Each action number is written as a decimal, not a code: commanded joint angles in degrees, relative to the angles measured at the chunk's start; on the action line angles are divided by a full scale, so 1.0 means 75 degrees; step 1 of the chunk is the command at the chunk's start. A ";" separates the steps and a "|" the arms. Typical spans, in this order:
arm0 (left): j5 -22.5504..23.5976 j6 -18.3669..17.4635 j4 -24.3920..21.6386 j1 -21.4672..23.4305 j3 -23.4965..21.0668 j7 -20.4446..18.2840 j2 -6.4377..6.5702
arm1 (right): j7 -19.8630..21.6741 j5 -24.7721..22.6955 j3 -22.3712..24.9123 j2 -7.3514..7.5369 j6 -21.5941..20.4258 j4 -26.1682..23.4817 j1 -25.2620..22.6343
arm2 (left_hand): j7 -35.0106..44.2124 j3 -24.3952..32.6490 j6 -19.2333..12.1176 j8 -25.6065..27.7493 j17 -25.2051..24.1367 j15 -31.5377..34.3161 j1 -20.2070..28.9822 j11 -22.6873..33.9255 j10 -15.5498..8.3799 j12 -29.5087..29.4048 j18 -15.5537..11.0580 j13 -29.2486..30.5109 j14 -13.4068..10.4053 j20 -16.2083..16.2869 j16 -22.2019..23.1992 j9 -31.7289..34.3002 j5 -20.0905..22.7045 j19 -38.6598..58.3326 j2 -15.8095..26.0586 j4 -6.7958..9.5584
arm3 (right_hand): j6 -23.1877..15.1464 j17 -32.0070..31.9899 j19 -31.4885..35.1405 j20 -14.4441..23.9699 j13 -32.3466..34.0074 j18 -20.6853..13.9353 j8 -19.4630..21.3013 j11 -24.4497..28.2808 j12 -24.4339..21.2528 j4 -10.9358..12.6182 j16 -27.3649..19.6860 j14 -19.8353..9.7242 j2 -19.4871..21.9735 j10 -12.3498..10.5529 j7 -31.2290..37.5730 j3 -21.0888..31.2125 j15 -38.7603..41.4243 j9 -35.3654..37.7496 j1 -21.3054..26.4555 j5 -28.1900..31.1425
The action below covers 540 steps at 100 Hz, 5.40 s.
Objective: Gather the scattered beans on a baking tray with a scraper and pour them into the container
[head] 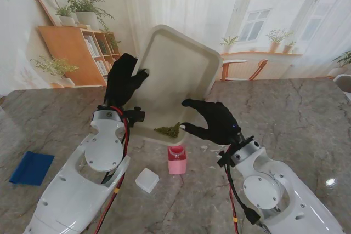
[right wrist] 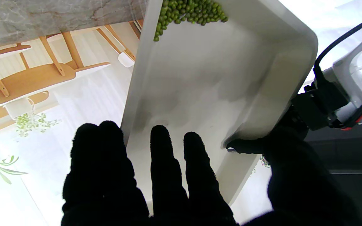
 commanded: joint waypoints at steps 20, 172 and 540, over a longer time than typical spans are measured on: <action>0.0053 -0.0067 -0.0201 0.0086 0.0136 -0.0035 -0.0072 | 0.0044 -0.0049 -0.0002 -0.0046 -0.0120 -0.0127 -0.0095 | 0.0205 0.0403 0.0296 0.0107 0.0805 0.0421 0.0508 0.0160 -0.0770 0.0124 -0.1811 0.0360 -0.1009 0.0252 0.0049 0.0313 -0.0063 0.1534 0.0304 0.0876 | -0.0147 -0.0017 -0.0039 0.0123 -0.0022 -0.0241 0.0034 0.0072 0.0064 0.0200 -0.0041 -0.1586 0.0139 -0.0125 0.0050 0.0029 -0.0204 0.0077 -0.0091 0.0047; 0.0131 -0.0556 -0.0521 0.0469 0.0079 -0.0067 -0.0006 | -0.0070 -0.0105 0.0040 -0.0055 -0.0138 -0.0224 -0.0287 | 0.0217 0.0447 0.0282 0.0107 0.0832 0.0472 0.0477 0.0154 -0.0768 0.0144 -0.1857 0.0402 -0.0983 0.0202 0.0034 0.0353 -0.0030 0.1659 0.0279 0.0910 | -0.0153 -0.0019 -0.0041 0.0125 -0.0022 -0.0234 0.0033 0.0075 0.0065 0.0200 -0.0040 -0.1580 0.0136 -0.0123 0.0048 0.0029 -0.0205 0.0081 -0.0099 0.0039; 0.0412 -0.0969 -0.1100 0.1056 0.0256 0.0124 0.0016 | -0.0326 -0.0194 0.0148 -0.0069 -0.0364 -0.0448 -0.0826 | 0.0221 0.0472 0.0309 0.0107 0.0863 0.0518 0.0484 0.0130 -0.0707 0.0168 -0.1884 0.0438 -0.0939 0.0147 0.0027 0.0401 -0.0019 0.1792 0.0247 0.0904 | -0.0145 0.0003 -0.0037 0.0118 0.0037 -0.0222 0.0026 0.0081 0.0067 0.0198 -0.0031 -0.1578 0.0113 -0.0129 0.0067 0.0050 -0.0194 0.0125 -0.0101 0.0097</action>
